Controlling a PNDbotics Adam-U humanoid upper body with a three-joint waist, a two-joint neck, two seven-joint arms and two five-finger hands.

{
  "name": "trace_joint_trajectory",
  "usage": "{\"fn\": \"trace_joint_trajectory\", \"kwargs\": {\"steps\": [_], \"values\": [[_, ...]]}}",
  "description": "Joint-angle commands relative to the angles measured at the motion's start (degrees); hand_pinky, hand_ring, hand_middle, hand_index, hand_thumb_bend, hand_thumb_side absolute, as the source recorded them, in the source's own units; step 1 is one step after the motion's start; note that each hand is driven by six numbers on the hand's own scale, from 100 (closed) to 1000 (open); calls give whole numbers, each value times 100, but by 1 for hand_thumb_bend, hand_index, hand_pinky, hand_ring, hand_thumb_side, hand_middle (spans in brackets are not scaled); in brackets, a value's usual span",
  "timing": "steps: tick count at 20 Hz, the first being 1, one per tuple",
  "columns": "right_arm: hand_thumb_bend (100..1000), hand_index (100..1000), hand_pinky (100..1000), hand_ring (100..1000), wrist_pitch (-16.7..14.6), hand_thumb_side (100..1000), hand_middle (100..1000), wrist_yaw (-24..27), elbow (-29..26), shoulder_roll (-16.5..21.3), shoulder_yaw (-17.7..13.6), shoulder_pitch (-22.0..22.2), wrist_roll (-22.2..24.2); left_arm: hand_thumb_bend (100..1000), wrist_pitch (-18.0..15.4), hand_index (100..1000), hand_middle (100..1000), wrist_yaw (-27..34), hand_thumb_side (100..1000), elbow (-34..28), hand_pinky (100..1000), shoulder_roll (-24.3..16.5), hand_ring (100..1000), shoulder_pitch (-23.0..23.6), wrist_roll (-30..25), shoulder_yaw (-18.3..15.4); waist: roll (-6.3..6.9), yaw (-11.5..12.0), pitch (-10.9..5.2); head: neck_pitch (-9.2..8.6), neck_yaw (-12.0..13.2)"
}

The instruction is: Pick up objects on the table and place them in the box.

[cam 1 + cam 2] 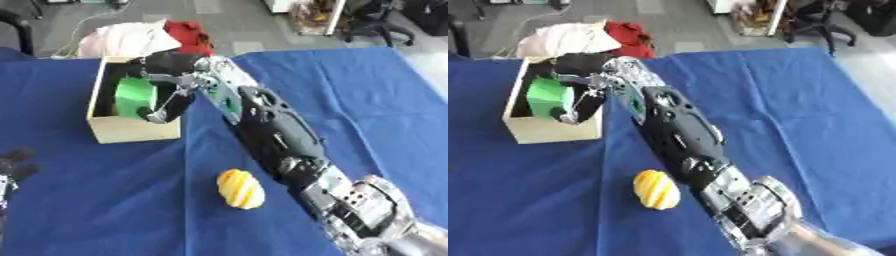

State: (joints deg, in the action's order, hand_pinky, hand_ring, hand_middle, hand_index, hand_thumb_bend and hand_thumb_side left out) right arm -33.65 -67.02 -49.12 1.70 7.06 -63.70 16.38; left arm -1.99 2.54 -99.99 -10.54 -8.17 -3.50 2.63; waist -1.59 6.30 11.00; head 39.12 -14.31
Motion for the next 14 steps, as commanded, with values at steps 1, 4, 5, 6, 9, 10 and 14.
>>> {"fn": "trace_joint_trajectory", "kwargs": {"steps": [1, 4, 5, 6, 9, 10, 14], "values": [[100, 985, 606, 600, 198, 201, 855, -419, 9, 51, -154, -98, -470, 100, -3, 801, 755, 19, 723, -86, 908, -30, 730, -72, -24, 14, -16, -2, 6, -94, -17], [100, 984, 602, 592, 490, 194, 854, -722, 95, 78, -279, -97, -964, 100, -3, 801, 755, 18, 723, -85, 909, -28, 730, -73, -30, 22, -13, 0, 12, -100, -31], [100, 984, 604, 593, 578, 194, 854, -806, 133, 85, -313, -95, -1104, 100, -3, 801, 755, 19, 723, -86, 908, -27, 730, -76, -32, 23, -9, 2, 14, -102, -32], [100, 985, 623, 615, 645, 198, 858, -877, 179, 91, -338, -92, -1210, 100, -3, 801, 755, 20, 723, -87, 909, -26, 730, -77, -31, 22, -6, 2, 16, -103, -33], [100, 998, 694, 713, 698, 204, 889, -1063, 344, 113, -352, -85, -1261, 100, -1, 801, 755, 18, 723, -85, 909, -26, 730, -72, -28, 18, -4, -8, 16, -101, -34], [100, 1000, 734, 764, 685, 208, 909, -1114, 389, 118, -352, -81, -1214, 100, 0, 801, 755, 17, 723, -85, 909, -26, 730, -71, -28, 18, -4, -12, 16, -101, -31], [100, 1000, 876, 916, 600, 271, 971, -1201, 489, 141, -384, -79, -909, 100, -2, 801, 755, 17, 723, -88, 909, -28, 730, -72, -25, 14, -2, -18, 14, -106, -24]]}}
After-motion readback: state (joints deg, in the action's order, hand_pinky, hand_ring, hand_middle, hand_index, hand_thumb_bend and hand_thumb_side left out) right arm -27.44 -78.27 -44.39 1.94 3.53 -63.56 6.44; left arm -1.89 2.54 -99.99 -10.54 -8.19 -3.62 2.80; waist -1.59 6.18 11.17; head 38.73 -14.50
